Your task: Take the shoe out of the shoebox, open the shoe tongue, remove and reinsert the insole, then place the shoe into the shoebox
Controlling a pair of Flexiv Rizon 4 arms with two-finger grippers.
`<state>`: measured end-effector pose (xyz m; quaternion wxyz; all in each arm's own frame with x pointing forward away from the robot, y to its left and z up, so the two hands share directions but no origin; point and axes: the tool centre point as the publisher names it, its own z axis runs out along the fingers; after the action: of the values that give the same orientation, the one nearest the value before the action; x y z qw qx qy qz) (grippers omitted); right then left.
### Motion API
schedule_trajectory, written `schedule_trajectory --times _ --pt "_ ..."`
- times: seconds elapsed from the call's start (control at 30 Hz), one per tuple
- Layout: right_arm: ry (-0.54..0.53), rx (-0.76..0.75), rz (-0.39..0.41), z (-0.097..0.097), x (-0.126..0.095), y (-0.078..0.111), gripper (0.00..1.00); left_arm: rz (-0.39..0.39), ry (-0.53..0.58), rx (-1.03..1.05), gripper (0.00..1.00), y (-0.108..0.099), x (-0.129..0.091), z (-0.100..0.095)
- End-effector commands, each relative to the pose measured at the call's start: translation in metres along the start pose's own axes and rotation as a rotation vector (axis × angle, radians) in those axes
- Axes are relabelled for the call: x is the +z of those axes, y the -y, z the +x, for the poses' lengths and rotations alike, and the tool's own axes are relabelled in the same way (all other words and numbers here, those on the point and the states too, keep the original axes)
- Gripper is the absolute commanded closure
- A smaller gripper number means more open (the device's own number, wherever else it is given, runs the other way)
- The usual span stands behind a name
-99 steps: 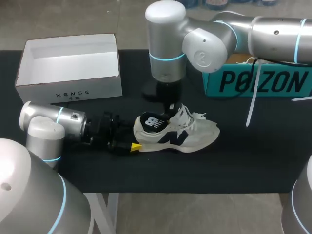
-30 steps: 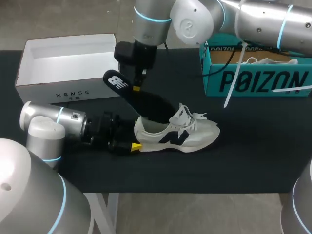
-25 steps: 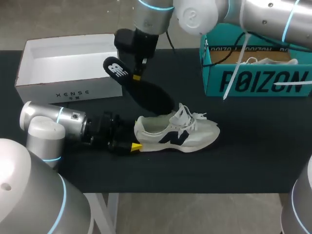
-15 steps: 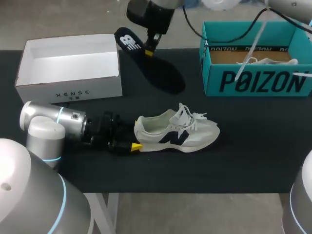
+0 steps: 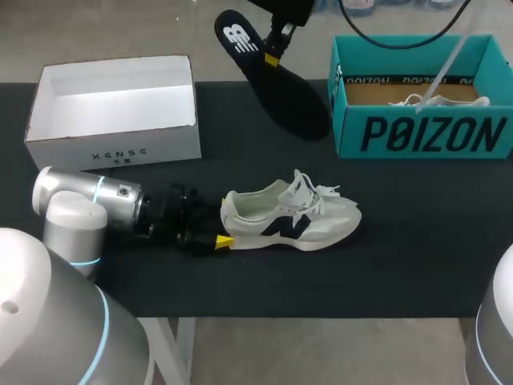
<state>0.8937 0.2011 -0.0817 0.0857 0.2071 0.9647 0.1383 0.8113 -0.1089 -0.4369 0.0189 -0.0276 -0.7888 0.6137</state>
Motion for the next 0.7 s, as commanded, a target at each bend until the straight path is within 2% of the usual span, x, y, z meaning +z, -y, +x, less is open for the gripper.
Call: schedule_trajectory --times 0.03,0.27,0.37,0.5,0.6,0.7 --pt "-0.003 0.000 0.000 -0.001 0.002 -0.001 1.00 0.000 0.001 0.001 1.00 -0.004 0.001 0.000" --pt "-0.003 0.000 0.000 -0.001 0.002 -0.001 1.00 0.000 0.001 0.001 1.00 -0.004 0.001 0.000" --pt "-0.018 0.106 0.005 0.023 -0.009 0.030 1.00 0.000 0.001 0.001 1.00 -0.004 0.001 0.000" --pt "-0.055 0.236 0.026 0.048 -0.031 0.062 1.00 0.000 0.001 0.001 1.00 -0.004 0.001 0.000" --pt "-0.074 0.305 -0.027 0.069 -0.051 0.077 1.00 0.000 0.001 0.001 1.00 -0.004 0.001 0.000" --pt "-0.077 0.367 -0.090 0.092 -0.072 0.083 1.00 0.000 0.001 0.001 1.00 -0.004 0.001 0.000"
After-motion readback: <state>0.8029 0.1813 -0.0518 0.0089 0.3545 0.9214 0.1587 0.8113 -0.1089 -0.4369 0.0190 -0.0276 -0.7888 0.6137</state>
